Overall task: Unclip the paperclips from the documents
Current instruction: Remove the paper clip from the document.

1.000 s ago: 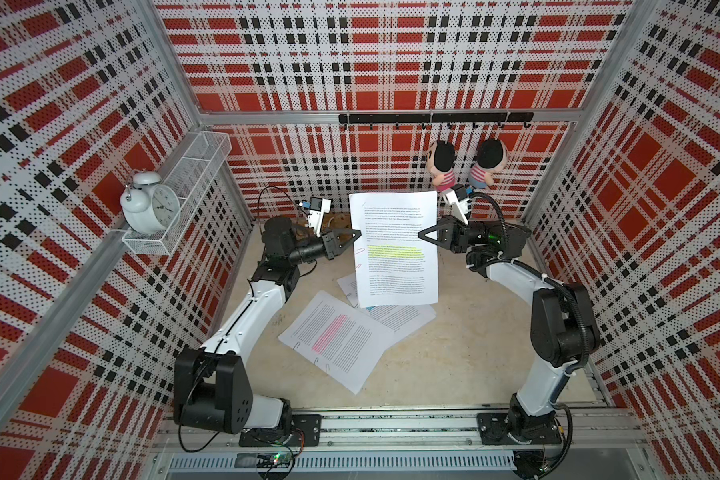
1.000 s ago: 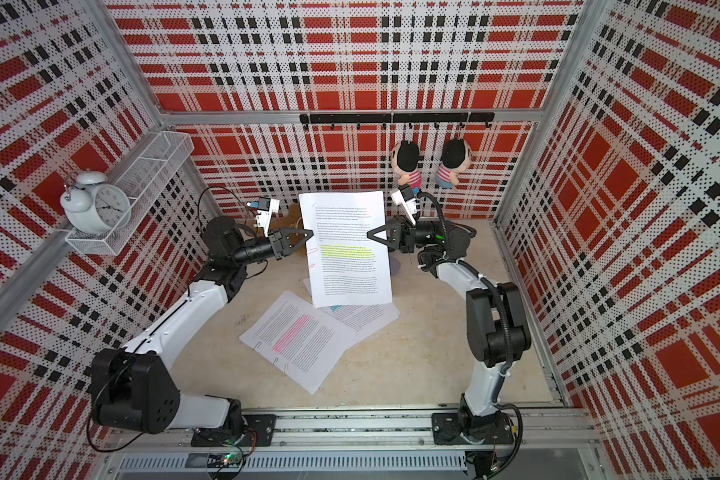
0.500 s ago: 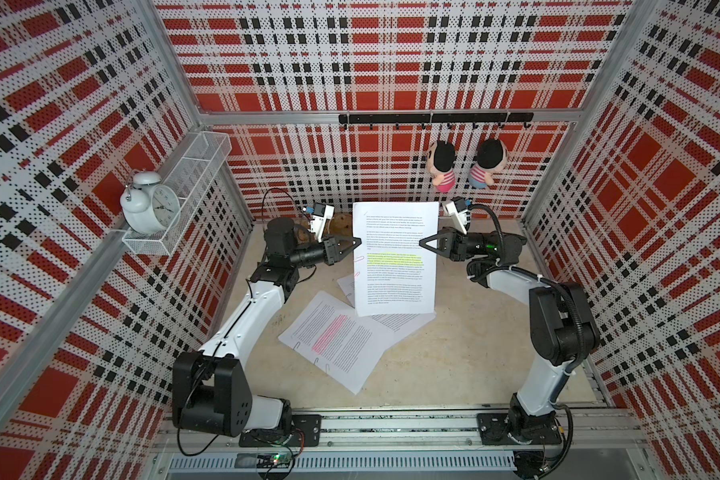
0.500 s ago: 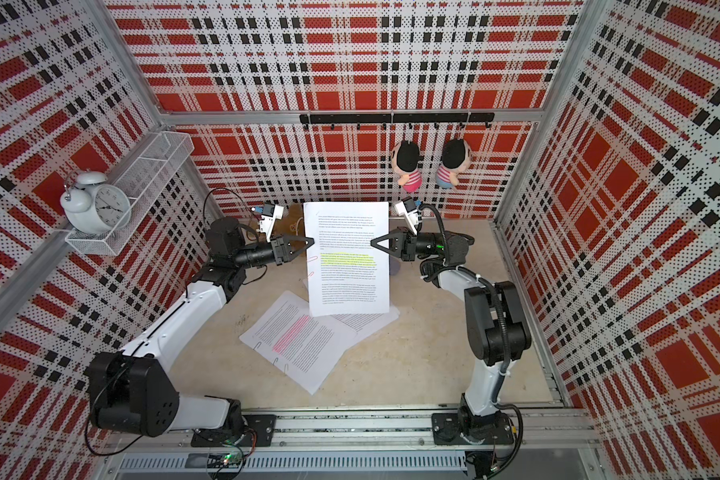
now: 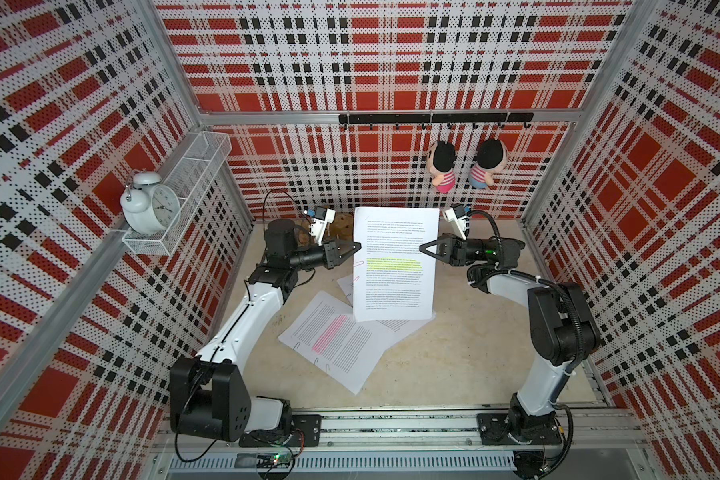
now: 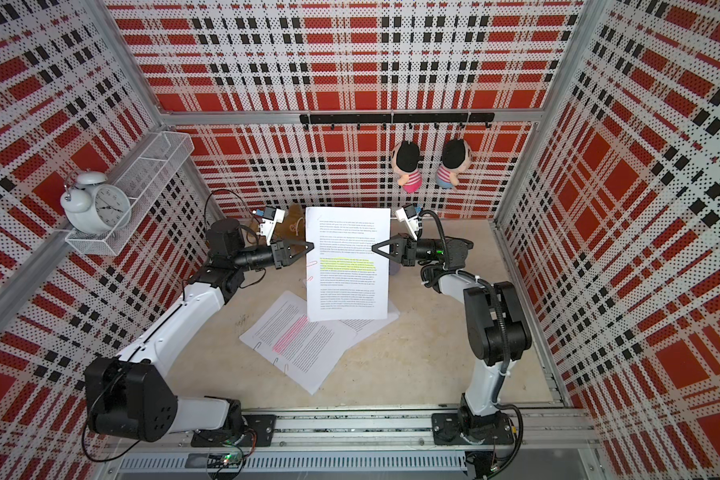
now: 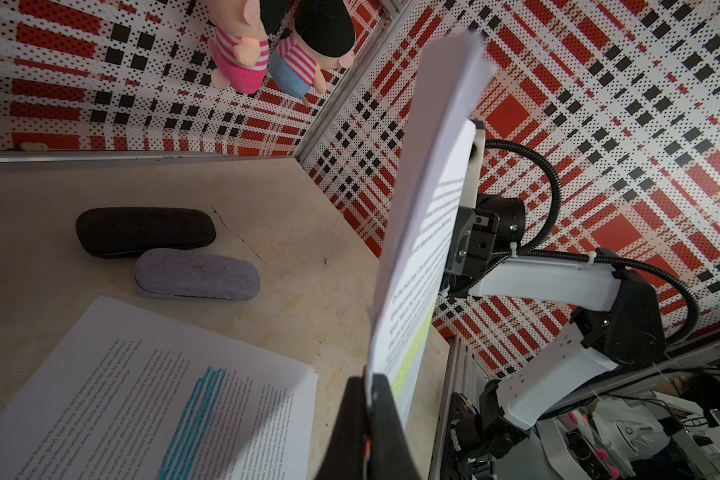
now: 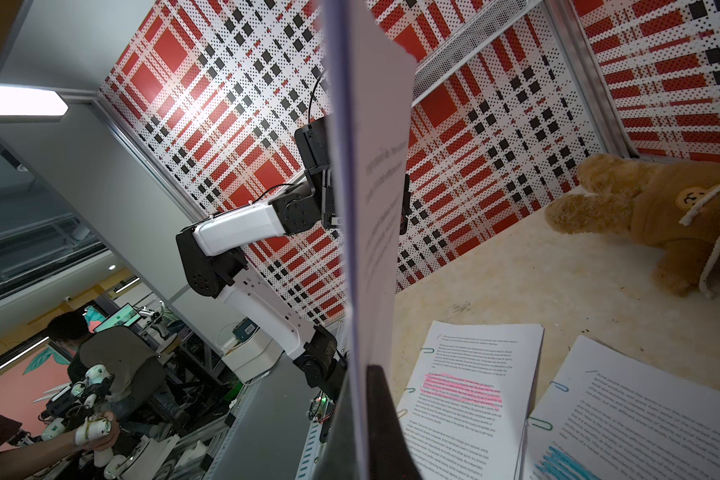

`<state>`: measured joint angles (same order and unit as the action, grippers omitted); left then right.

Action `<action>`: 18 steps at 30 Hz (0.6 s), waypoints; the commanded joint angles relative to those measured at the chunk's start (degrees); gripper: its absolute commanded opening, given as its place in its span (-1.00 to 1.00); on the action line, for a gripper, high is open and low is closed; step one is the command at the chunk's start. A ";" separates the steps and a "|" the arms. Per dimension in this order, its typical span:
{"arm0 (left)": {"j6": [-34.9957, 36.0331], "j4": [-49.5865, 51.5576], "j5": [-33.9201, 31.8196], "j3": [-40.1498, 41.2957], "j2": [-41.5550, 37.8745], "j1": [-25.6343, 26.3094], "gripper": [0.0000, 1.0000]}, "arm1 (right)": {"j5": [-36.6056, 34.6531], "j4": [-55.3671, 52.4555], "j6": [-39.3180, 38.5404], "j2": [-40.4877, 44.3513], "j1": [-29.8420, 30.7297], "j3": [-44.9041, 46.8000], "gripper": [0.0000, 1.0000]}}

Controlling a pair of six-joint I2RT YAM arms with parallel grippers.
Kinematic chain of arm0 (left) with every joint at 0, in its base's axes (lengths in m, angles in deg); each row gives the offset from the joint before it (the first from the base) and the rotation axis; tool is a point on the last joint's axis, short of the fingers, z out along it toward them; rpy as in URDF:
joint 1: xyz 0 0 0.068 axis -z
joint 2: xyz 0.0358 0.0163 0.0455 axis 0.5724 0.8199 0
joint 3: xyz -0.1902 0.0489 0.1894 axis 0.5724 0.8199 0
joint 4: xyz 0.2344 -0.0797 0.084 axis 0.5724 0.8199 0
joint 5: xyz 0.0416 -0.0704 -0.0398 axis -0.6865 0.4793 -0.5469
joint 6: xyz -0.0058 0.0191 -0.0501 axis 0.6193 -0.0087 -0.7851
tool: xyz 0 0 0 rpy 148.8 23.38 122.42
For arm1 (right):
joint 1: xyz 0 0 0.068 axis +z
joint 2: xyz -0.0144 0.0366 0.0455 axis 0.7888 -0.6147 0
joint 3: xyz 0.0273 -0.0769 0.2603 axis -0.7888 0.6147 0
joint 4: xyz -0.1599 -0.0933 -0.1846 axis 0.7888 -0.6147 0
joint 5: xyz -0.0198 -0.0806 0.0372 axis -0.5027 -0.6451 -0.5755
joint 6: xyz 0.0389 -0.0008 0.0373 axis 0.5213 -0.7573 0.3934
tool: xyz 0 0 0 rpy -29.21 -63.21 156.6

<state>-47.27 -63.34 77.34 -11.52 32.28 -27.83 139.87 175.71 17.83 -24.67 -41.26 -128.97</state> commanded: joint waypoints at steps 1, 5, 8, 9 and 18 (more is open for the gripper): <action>0.96 0.72 -14.43 -0.40 -2.53 -8.95 -1.00 | -0.41 5.53 -0.68 2.83 -8.56 1.01 -1.00; -0.30 -1.02 -14.67 0.76 -3.72 -9.37 -1.00 | -1.04 0.59 -4.85 4.07 -9.18 2.17 -1.00; -0.72 -1.61 -14.74 1.39 -4.61 -9.28 -1.00 | -1.86 -6.00 -10.26 5.35 -9.22 3.22 -1.00; -0.78 -1.73 -14.80 1.54 -4.84 -9.29 -1.00 | -2.28 -8.57 -12.54 5.88 -9.22 3.67 -1.00; -1.52 -2.33 -15.95 3.41 -6.29 -9.28 -1.00 | -4.04 -19.01 -20.95 8.42 -9.16 5.67 -1.00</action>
<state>-48.63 -64.37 64.44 -9.30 27.36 -37.90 136.94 158.14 -0.18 -18.20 -51.52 -123.81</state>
